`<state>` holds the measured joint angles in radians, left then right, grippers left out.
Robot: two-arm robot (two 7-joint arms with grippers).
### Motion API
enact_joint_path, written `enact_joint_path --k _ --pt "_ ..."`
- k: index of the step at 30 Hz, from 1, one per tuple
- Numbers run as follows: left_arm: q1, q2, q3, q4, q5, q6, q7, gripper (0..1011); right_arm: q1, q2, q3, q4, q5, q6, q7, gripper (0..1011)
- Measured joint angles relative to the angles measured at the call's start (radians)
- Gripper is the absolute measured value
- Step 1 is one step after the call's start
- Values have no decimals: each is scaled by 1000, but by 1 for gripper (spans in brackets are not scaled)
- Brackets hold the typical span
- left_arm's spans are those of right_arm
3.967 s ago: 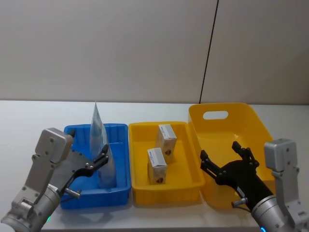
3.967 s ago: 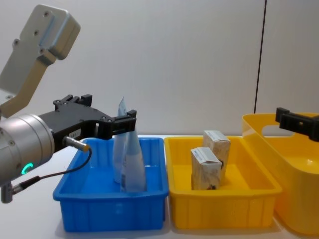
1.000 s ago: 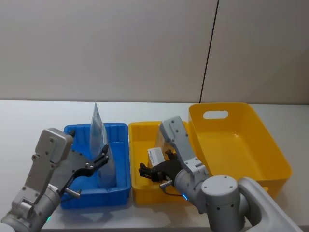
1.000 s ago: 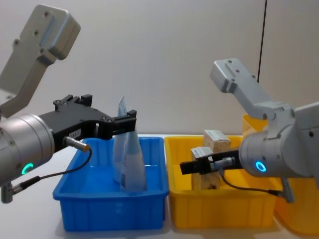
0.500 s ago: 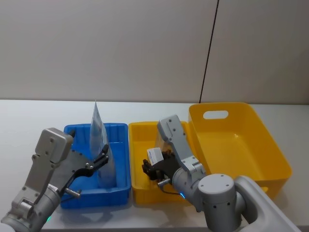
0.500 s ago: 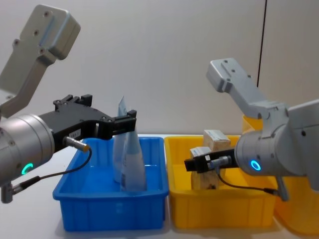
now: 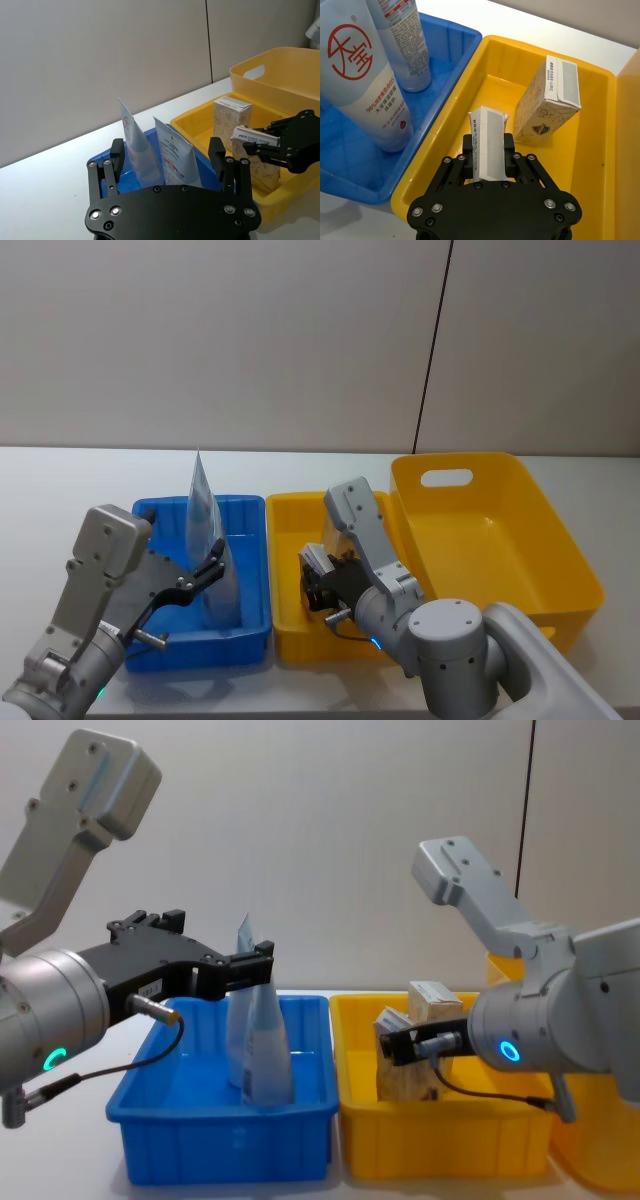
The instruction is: Bimanual collaborative sorting of washing and personal care products
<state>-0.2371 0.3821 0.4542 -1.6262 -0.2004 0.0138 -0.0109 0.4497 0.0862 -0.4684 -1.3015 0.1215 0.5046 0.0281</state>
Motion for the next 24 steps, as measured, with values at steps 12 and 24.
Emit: enact_joint_path --k 12,24 --pt "0 0 0 0 0 0 0 1001 -2 3 4 -19 -4 -21 4 300" --pt "0 0 0 0 0 0 0 1001 -7 18 24 -108 -12 -83 13 300"
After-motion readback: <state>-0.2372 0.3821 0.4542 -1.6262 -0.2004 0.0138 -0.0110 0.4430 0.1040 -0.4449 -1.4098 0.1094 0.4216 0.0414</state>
